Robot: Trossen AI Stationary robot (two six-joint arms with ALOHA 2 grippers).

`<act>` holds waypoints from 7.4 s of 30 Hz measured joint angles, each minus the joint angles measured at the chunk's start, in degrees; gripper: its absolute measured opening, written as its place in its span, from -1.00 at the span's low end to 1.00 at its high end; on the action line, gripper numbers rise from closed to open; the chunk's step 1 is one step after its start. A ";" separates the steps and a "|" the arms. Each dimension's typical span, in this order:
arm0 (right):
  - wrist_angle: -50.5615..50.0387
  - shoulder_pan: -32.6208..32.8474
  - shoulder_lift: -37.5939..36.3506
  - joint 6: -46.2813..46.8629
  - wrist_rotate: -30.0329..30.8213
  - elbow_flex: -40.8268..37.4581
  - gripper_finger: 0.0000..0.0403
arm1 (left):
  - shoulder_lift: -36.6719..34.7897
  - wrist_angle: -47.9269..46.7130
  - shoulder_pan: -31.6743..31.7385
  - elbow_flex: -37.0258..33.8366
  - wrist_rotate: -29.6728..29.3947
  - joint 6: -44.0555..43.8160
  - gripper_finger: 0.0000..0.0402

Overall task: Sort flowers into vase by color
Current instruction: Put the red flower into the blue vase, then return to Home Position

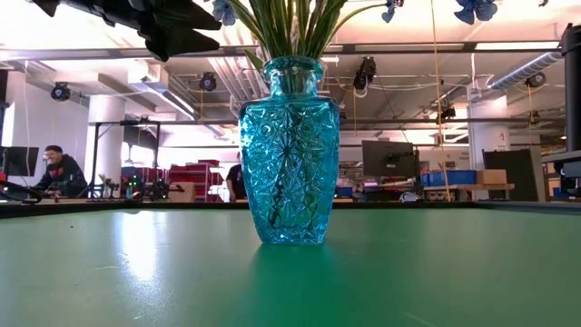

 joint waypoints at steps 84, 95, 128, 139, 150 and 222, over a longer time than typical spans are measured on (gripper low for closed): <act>-2.34 9.57 47.65 -19.32 20.88 24.08 -0.25 | -1.92 0.44 0.00 0.01 -0.67 0.24 0.33; -18.04 9.59 45.28 -12.45 25.02 26.34 0.43 | -2.21 -2.10 0.00 2.91 -0.58 0.24 0.33; -37.57 9.99 34.39 -14.45 18.62 32.17 0.83 | -11.15 -1.90 -23.01 -6.88 -22.20 -3.53 0.33; -35.23 10.74 34.34 -14.49 18.99 31.57 0.83 | -20.89 -1.77 -22.95 -12.88 -21.18 -13.45 0.33; -34.04 12.91 26.13 -17.13 19.19 25.79 0.83 | -18.57 -1.88 -21.93 -14.69 -22.68 -15.46 0.33; -6.02 -6.56 -30.28 -12.48 18.27 -42.47 0.83 | -41.81 -2.76 16.77 -34.08 20.44 -8.79 0.33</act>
